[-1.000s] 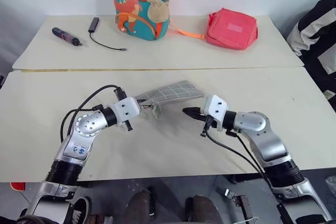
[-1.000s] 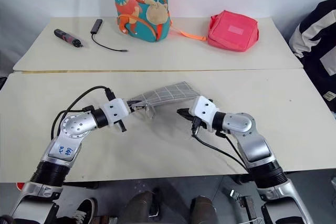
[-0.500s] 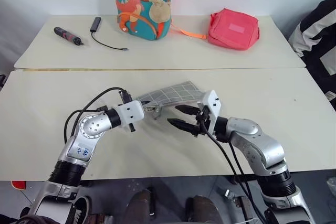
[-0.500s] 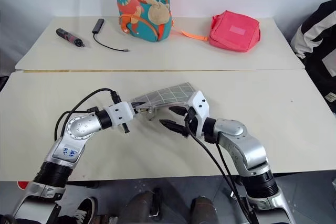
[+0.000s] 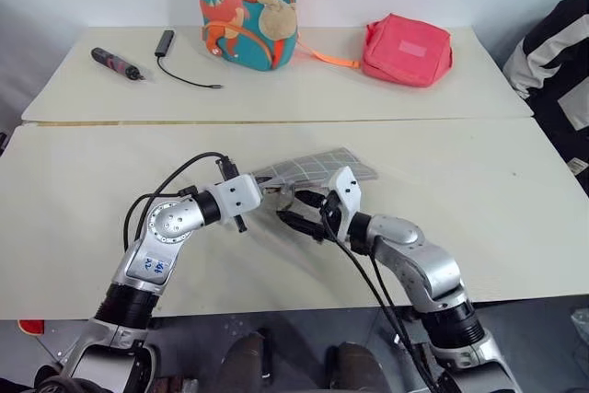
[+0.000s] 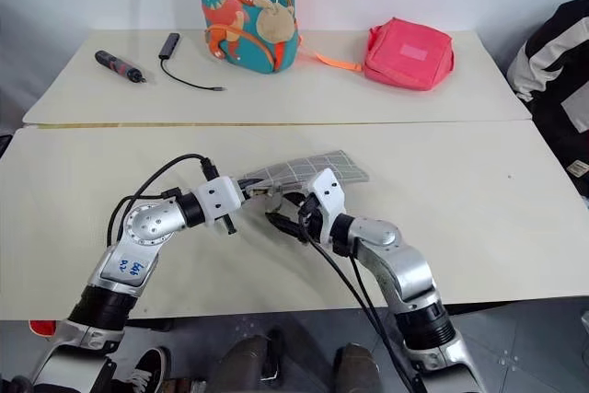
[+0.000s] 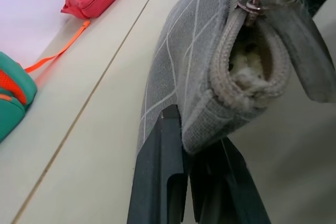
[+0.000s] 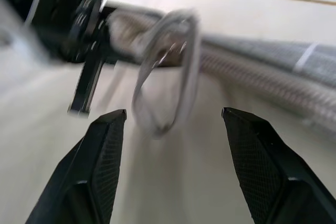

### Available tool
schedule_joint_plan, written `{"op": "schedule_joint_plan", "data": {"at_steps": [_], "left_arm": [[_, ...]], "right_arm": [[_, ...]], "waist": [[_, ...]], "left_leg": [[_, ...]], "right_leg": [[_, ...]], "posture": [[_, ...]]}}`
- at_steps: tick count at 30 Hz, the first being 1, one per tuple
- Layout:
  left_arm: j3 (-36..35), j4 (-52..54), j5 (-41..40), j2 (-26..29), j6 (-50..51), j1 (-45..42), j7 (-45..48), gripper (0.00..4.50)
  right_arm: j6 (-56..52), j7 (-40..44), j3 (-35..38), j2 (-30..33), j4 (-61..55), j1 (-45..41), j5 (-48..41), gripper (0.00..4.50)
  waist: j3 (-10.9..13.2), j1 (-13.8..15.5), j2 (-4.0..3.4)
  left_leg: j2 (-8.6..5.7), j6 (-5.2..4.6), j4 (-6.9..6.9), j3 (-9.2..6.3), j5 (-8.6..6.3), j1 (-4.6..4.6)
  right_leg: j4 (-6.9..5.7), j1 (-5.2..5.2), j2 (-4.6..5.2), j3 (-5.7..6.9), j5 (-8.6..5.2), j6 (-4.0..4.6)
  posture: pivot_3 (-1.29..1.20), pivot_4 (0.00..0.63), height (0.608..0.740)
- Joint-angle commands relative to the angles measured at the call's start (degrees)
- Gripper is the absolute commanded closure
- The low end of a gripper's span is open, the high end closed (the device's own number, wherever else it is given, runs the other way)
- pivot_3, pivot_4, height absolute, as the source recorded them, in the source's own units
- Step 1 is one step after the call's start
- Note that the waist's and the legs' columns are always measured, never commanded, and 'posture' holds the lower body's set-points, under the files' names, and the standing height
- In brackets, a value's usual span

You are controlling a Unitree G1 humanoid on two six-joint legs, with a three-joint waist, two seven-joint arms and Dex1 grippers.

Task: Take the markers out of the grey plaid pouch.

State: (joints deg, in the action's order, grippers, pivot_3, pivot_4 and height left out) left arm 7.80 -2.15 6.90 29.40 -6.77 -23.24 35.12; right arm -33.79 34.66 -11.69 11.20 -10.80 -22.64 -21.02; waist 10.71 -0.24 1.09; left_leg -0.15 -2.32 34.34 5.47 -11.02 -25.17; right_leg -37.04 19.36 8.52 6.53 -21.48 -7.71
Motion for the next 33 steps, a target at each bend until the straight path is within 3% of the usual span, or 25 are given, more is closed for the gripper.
{"op": "schedule_joint_plan", "data": {"at_steps": [1,2,5,12,19,33], "left_arm": [[-0.4,3.0,-0.9,0.2,-0.5,0.5,0.4,4.50],[-0.2,2.9,-0.5,0.3,-0.7,0.5,0.5,4.50],[-0.2,2.6,0.3,0.5,-1.0,0.4,0.0,4.50],[-0.3,1.5,1.1,0.9,-1.9,0.2,-0.6,4.50],[-1.1,0.5,1.5,1.4,-2.8,-0.3,-1.1,4.50],[-4.5,-2.6,-2.2,7.5,-6.2,1.5,1.5,4.50]], "right_arm": [[0.5,-0.9,2.1,-2.1,-0.4,-1.4,-2.1,1.47],[0.5,-1.1,2.5,-2.5,-0.5,-1.6,-2.4,1.47],[-0.4,-0.2,2.7,-2.1,-1.4,-1.5,-3.3,2.09],[0.0,1.9,1.5,0.7,-2.6,-0.3,-3.3,4.47],[2.7,4.3,0.2,5.0,-2.0,0.8,-0.1,4.47],[8.8,8.6,9.5,18.6,6.6,-0.8,2.0,4.47]], "waist": [[0.0,0.0,0.00],[0.0,0.0,0.00],[0.0,0.1,0.00],[0.0,0.0,0.00],[0.0,0.1,0.00],[0.0,0.1,0.00]], "left_leg": [[0.00,0.00,0.00,0.00,0.00,0.00],[0.00,0.00,0.00,0.00,0.00,0.00],[-0.01,0.00,0.00,0.00,0.00,0.00],[-0.02,0.00,-0.05,0.02,-0.01,0.00],[-0.01,-0.01,-0.05,0.03,0.00,0.00],[-0.01,-0.01,-0.06,0.05,-0.01,0.01]], "right_leg": [[0.00,0.00,0.00,0.00,0.00,0.00],[0.00,0.00,0.00,-0.01,0.00,0.00],[0.01,0.00,0.01,-0.01,0.00,0.00],[0.02,0.03,0.01,-0.04,0.00,0.00],[0.02,0.04,0.01,-0.05,0.00,0.00],[0.11,0.03,0.04,-0.04,0.00,0.00]], "posture": [[0.00,0.150,0.740],[0.00,0.150,0.740],[0.00,0.150,0.740],[0.00,0.150,0.740],[0.00,0.150,0.740],[0.00,0.150,0.740]]}}
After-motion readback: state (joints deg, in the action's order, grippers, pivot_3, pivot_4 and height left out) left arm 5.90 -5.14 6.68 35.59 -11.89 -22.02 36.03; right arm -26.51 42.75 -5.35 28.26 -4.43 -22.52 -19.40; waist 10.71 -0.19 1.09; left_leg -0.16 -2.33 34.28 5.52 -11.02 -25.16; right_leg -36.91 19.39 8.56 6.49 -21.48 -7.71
